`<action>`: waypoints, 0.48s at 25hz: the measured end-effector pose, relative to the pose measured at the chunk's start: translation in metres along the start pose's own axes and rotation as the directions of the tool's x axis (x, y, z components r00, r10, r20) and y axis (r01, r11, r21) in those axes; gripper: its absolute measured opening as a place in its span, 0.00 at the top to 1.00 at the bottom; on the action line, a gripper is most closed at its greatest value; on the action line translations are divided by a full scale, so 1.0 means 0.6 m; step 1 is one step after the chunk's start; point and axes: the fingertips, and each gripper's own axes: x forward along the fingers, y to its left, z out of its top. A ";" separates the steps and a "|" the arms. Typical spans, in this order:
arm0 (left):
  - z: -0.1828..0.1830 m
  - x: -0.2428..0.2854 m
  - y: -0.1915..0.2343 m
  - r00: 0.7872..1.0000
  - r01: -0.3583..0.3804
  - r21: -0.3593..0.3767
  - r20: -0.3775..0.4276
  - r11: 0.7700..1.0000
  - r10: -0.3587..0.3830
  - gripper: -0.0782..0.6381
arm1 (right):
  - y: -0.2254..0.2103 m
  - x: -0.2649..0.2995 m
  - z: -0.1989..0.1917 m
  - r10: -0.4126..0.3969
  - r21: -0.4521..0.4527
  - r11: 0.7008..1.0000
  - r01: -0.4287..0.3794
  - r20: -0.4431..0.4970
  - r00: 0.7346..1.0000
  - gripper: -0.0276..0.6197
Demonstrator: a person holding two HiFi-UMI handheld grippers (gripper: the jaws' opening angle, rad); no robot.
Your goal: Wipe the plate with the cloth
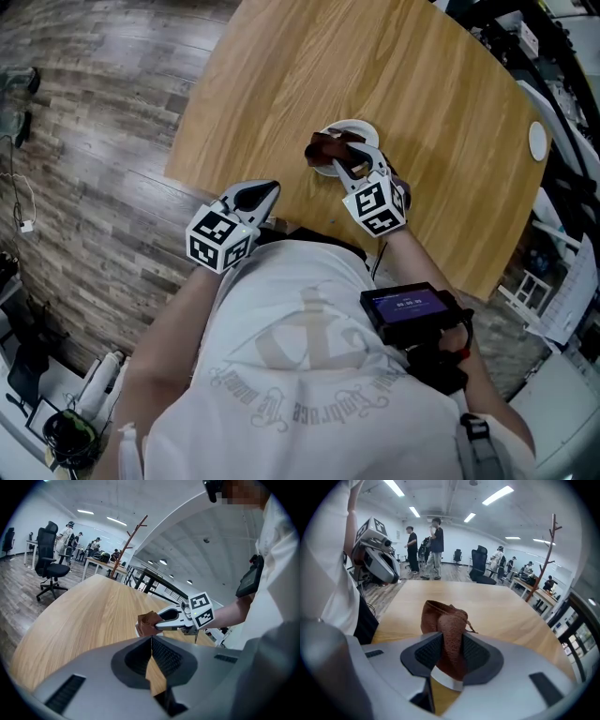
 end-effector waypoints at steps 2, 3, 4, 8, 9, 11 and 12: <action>-0.003 0.000 -0.002 1.000 -0.002 -0.003 0.000 1.000 0.002 0.87 | 0.022 0.006 0.023 0.056 -0.005 0.998 -0.056 0.035 0.998 0.76; -0.004 -0.001 -0.002 1.000 -0.004 -0.004 -0.001 1.000 0.004 0.87 | 0.031 0.010 0.032 0.079 -0.003 0.997 -0.079 0.050 0.996 0.76; -0.005 -0.002 -0.002 1.000 -0.005 -0.005 -0.002 1.000 0.005 0.87 | 0.037 0.015 0.039 0.097 -0.004 0.995 -0.097 0.061 0.993 0.76; -0.011 -0.007 0.001 1.000 -0.015 -0.012 -0.002 1.000 0.015 0.87 | 0.030 0.035 0.041 0.107 -0.002 0.994 -0.107 0.055 0.993 0.76; -0.012 -0.008 0.002 1.000 -0.019 -0.014 -0.003 1.000 0.019 0.87 | 0.017 0.038 0.035 0.090 0.012 0.996 -0.091 0.045 0.995 0.76; -0.014 -0.010 0.005 1.000 -0.024 -0.017 -0.004 1.000 0.024 0.87 | -0.017 0.040 0.023 0.038 0.058 0.998 -0.039 0.018 0.999 0.76; -0.015 -0.011 0.006 1.000 -0.026 -0.019 -0.005 0.999 0.026 0.87 | -0.036 0.040 0.017 0.012 0.083 0.997 -0.012 0.004 1.000 0.76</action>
